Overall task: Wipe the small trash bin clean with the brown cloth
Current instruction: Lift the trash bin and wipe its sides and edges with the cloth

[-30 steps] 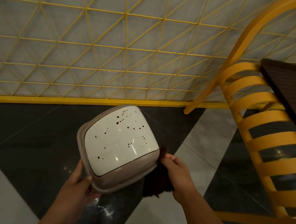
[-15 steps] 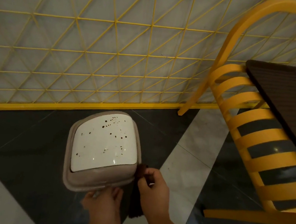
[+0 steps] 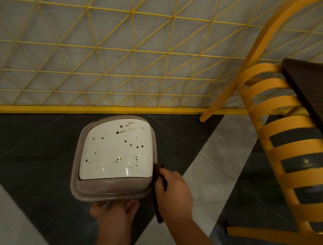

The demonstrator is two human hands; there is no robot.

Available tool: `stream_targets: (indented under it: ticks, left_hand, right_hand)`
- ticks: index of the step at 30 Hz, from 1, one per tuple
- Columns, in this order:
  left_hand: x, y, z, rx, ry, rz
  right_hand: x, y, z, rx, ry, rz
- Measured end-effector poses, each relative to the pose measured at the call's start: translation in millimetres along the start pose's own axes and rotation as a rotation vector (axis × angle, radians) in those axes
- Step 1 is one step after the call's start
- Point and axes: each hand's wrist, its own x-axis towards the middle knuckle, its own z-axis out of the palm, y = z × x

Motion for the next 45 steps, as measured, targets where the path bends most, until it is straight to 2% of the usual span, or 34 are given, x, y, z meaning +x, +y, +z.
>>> stream_targets:
  ticks: [3, 5, 7, 9, 11, 12, 14, 18, 23, 27, 31, 36, 40, 45]
  left_hand:
    - [-1, 2, -1, -0.023, -0.006, 0.002]
    - [-1, 4, -4, 0.001, -0.03, 0.02]
    - [3, 7, -7, 0.013, -0.036, 0.032]
    - [9, 10, -11, 0.029, -0.046, 0.022]
    - [13, 11, -18, -0.004, -0.06, 0.013]
    - [13, 11, -19, -0.063, -0.066, -0.007]
    - [15, 12, -21, -0.109, -0.107, -0.012]
    - [19, 12, -21, 0.038, -0.084, 0.028]
    - [21, 13, -19, 0.073, -0.102, 0.012]
    - [21, 15, -17, 0.098, -0.105, 0.013]
    - [26, 18, -21, 0.143, -0.119, -0.005]
    - [37, 24, -30, 0.197, -0.135, -0.027]
    - [39, 28, -35, 0.226, -0.162, -0.033]
    - [39, 27, -45, 0.216, -0.1, -0.024]
  right_hand:
    - [-25, 13, -3, -0.012, -0.041, -0.112]
    - [-39, 14, -1, -0.086, -0.188, -0.193]
    - [-48, 17, 4, -0.124, -0.323, -0.149]
    - [-43, 18, -3, 0.09, -0.261, 0.17]
    - [-32, 21, -15, 0.476, -0.145, 0.531]
    - [-26, 21, -20, 0.621, -0.118, 0.654]
    - [-22, 17, -24, 0.81, -0.101, 0.81]
    - [-27, -2, -3, 0.986, -0.167, 0.982]
    - [-39, -16, 19, 1.19, -0.093, 0.852]
    - [-29, -17, 24, 1.139, -0.009, 0.829]
    - [9, -15, 22, 0.962, -0.003, 0.804]
    - [36, -16, 16, 0.861, -0.086, 0.782]
    - [13, -11, 12, 0.884, -0.188, 0.893]
    - [-11, -19, 16, 0.862, -0.227, 0.899]
